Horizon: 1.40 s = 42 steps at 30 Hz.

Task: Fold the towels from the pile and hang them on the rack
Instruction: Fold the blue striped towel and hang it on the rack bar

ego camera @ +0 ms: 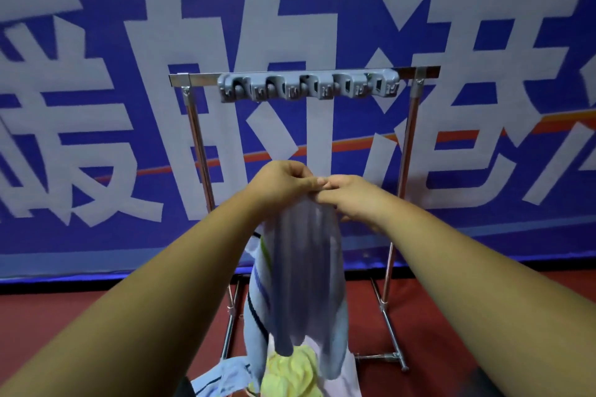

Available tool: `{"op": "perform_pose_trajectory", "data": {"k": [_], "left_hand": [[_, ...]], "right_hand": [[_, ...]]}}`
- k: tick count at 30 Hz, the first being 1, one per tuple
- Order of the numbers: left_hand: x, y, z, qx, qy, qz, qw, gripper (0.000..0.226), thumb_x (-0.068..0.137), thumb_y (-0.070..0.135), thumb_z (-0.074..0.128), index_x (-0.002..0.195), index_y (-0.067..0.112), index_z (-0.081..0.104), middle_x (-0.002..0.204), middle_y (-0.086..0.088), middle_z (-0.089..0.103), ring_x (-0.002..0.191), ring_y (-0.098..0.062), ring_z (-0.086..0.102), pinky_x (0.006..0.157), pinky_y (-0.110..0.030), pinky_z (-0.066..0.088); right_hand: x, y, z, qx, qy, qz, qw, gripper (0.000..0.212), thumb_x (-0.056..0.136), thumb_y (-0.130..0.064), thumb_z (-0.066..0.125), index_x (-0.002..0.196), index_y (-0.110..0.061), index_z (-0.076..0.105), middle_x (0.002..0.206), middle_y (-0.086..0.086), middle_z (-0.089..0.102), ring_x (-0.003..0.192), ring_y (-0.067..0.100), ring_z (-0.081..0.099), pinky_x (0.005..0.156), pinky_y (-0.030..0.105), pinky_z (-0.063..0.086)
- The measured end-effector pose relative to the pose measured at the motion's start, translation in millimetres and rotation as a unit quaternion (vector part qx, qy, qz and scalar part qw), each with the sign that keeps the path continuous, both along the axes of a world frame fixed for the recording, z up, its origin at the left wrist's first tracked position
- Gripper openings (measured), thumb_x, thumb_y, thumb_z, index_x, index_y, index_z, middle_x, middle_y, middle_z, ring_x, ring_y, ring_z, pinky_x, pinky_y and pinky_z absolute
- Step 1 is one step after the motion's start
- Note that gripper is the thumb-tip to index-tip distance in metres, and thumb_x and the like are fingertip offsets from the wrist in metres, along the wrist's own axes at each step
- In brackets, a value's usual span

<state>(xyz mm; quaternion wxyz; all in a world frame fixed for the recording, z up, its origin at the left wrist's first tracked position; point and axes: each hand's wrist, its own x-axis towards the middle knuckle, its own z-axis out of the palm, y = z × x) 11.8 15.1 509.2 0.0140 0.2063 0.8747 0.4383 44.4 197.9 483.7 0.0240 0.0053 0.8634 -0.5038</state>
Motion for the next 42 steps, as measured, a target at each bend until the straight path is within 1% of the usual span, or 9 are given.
{"op": "perform_pose_trajectory", "data": {"k": [3, 7, 14, 19, 23, 28, 31, 35, 42], "left_hand": [[1.8, -16.0, 11.5, -0.065, 0.017, 0.017, 0.998, 0.039, 0.085, 0.060, 0.081, 0.093, 0.022, 0.075, 0.090, 0.001, 0.076, 0.089, -0.016, 0.071, 0.076, -0.036, 0.058], [3.3, -52.2, 18.0, -0.143, -0.021, 0.027, 0.989, 0.035, 0.085, 0.054, 0.084, 0.100, 0.025, 0.071, 0.090, 0.001, 0.073, 0.079, -0.019, 0.072, 0.056, -0.030, 0.055], [-15.2, -104.3, 12.9, 0.142, -0.099, 0.074, 0.982, 0.017, 0.088, 0.021, 0.081, 0.105, 0.017, 0.081, 0.105, -0.023, 0.076, 0.094, -0.035, 0.069, 0.090, -0.053, 0.058], [-17.0, -85.8, 31.6, 0.232, -0.056, 0.096, 0.966, 0.015, 0.100, 0.019, 0.067, 0.102, 0.020, 0.082, 0.097, -0.012, 0.080, 0.090, -0.030, 0.072, 0.083, -0.045, 0.060], [-10.8, -54.6, 49.5, 0.183, -0.023, 0.042, 0.982, 0.013, 0.100, 0.021, 0.071, 0.106, 0.024, 0.082, 0.096, -0.006, 0.081, 0.094, -0.027, 0.076, 0.079, -0.038, 0.062], [-9.6, -34.5, 59.8, 0.087, 0.013, 0.018, 0.996, 0.010, 0.099, 0.023, 0.074, 0.102, 0.025, 0.083, 0.092, 0.002, 0.080, 0.092, -0.016, 0.074, 0.076, -0.026, 0.060], [-14.9, -31.1, 60.8, 0.067, 0.031, 0.035, 0.997, 0.010, 0.096, 0.029, 0.078, 0.102, 0.022, 0.079, 0.092, -0.001, 0.077, 0.088, -0.017, 0.073, 0.074, -0.028, 0.062], [-23.9, -34.5, 57.1, 0.034, 0.047, 0.079, 0.995, 0.049, 0.086, 0.057, 0.082, 0.104, 0.014, 0.066, 0.087, -0.003, 0.070, 0.074, -0.017, 0.064, 0.067, -0.035, 0.057], [-25.3, -47.6, 53.2, 0.058, 0.063, 0.057, 0.995, 0.031, 0.098, 0.048, 0.072, 0.097, 0.017, 0.069, 0.081, -0.007, 0.072, 0.068, -0.014, 0.061, 0.057, -0.024, 0.051]], "right_hand": [[2.0, -2.8, 9.7, -0.033, 0.041, -0.042, 0.998, 0.020, 0.084, -0.042, 0.077, 0.080, -0.024, 0.069, 0.077, 0.003, 0.072, 0.076, 0.024, 0.067, 0.073, 0.046, 0.061], [1.9, -3.7, 19.5, -0.025, 0.119, -0.124, 0.985, 0.025, 0.092, -0.048, 0.064, 0.090, -0.022, 0.066, 0.078, 0.003, 0.071, 0.076, 0.028, 0.067, 0.067, 0.044, 0.056], [-23.3, 2.3, 31.5, -0.083, 0.059, -0.220, 0.970, 0.022, 0.092, -0.037, 0.051, 0.102, -0.024, 0.065, 0.097, 0.012, 0.072, 0.093, 0.036, 0.072, 0.089, 0.056, 0.063], [-21.6, 0.5, 31.0, 0.051, -0.021, -0.156, 0.986, 0.015, 0.081, -0.015, 0.052, 0.091, -0.012, 0.063, 0.082, 0.016, 0.065, 0.070, 0.032, 0.060, 0.061, 0.036, 0.048], [-9.1, -9.0, 37.7, 0.036, -0.040, -0.059, 0.997, 0.006, 0.084, -0.010, 0.059, 0.089, -0.009, 0.061, 0.077, 0.012, 0.060, 0.063, 0.023, 0.051, 0.057, 0.035, 0.042], [-7.4, -19.8, 54.8, -0.103, 0.034, 0.008, 0.994, 0.022, 0.096, -0.025, 0.075, 0.118, -0.024, 0.071, 0.112, 0.004, 0.078, 0.097, 0.020, 0.077, 0.091, 0.043, 0.063], [-7.2, -21.9, 63.6, -0.106, 0.076, -0.014, 0.991, 0.015, 0.100, -0.014, 0.070, 0.113, -0.008, 0.074, 0.097, 0.010, 0.078, 0.081, 0.018, 0.074, 0.077, 0.034, 0.064], [-10.9, -25.9, 69.7, -0.153, 0.063, -0.056, 0.985, 0.006, 0.099, -0.009, 0.066, 0.099, -0.011, 0.072, 0.098, 0.018, 0.077, 0.083, 0.022, 0.077, 0.066, 0.035, 0.066], [-15.6, -34.7, 75.6, -0.151, 0.057, -0.067, 0.985, 0.009, 0.101, -0.007, 0.062, 0.108, -0.006, 0.067, 0.111, 0.020, 0.075, 0.101, 0.034, 0.078, 0.066, 0.042, 0.068]]}}
